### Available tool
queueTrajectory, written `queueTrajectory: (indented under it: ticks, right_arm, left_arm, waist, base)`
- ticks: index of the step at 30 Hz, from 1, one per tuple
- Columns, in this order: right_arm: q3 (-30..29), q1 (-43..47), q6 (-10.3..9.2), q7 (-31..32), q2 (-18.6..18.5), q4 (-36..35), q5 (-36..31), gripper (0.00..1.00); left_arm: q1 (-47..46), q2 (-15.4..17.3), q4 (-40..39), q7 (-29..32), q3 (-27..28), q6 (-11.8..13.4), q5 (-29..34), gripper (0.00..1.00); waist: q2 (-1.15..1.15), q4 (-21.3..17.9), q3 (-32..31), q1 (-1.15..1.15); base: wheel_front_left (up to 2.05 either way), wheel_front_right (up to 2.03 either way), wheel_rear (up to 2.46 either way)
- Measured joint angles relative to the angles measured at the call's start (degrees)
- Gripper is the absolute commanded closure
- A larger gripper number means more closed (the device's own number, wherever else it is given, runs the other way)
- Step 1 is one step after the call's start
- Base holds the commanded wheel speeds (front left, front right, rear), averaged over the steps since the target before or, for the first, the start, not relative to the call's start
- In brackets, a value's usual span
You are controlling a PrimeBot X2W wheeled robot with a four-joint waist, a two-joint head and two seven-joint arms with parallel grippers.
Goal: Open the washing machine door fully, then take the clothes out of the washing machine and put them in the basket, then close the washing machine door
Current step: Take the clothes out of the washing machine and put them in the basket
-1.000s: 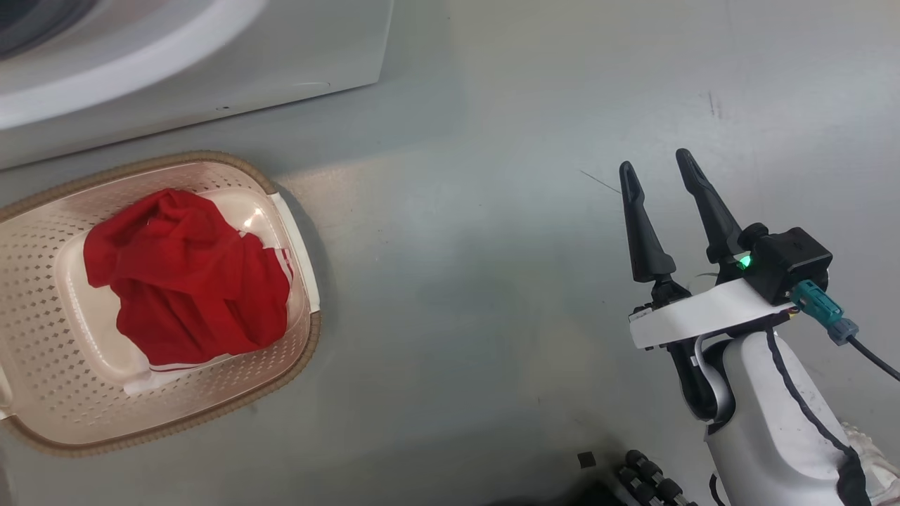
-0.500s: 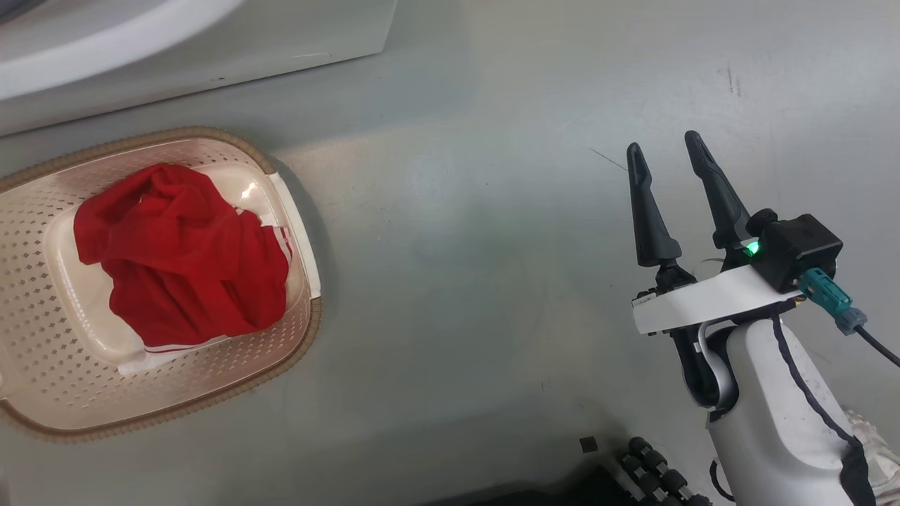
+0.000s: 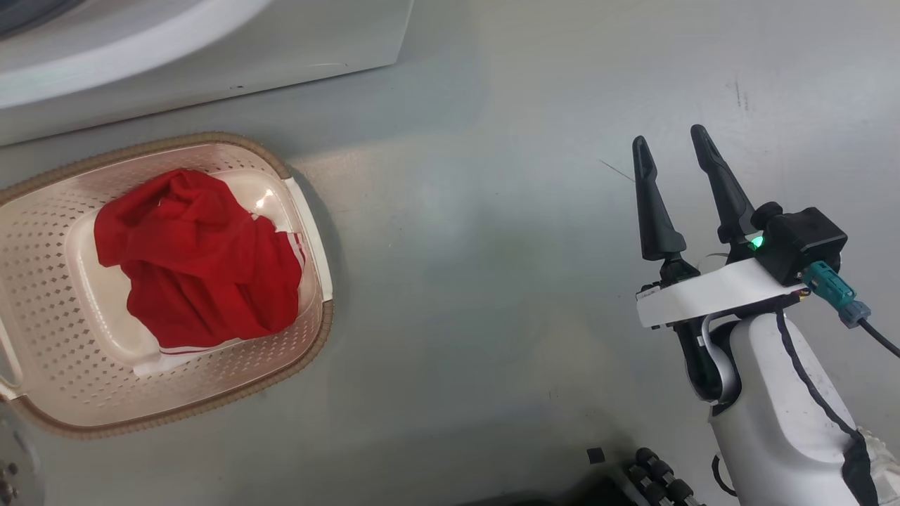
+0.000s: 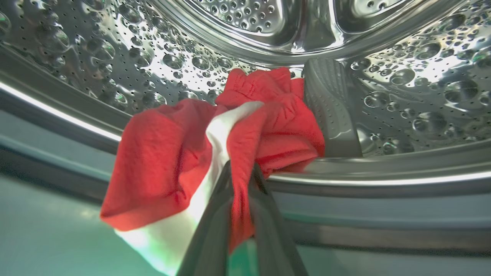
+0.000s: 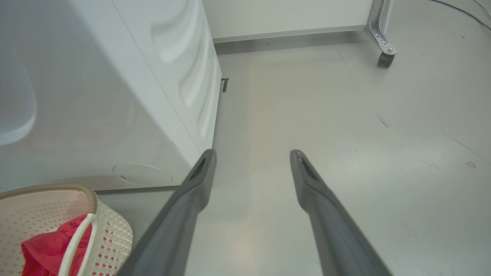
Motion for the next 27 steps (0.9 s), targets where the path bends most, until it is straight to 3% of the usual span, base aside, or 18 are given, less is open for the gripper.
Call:
queueTrajectory:
  ticks: [14, 27]
  right_arm:
    - [-0.71, -0.35, 0.57, 0.00, -0.01, 2.29, -0.53, 0.00]
    - [-1.10, 1.88, 1.09, 0.00, -0.04, 5.04, -0.52, 0.00]
  left_arm:
    - [4.03, -6.79, 3.70, -8.89, -0.81, -0.23, -1.85, 1.00]
    - [12.42, -9.82, 4.94, -17.18, -0.54, -5.12, -4.61, 1.00]
  waist:
    - [0.00, 1.55, -5.73, 0.00]
    - [0.00, 3.16, -14.27, 0.00]
  base:
    - [0.00, 0.00, 0.00]
    - [0.00, 0.00, 0.00]
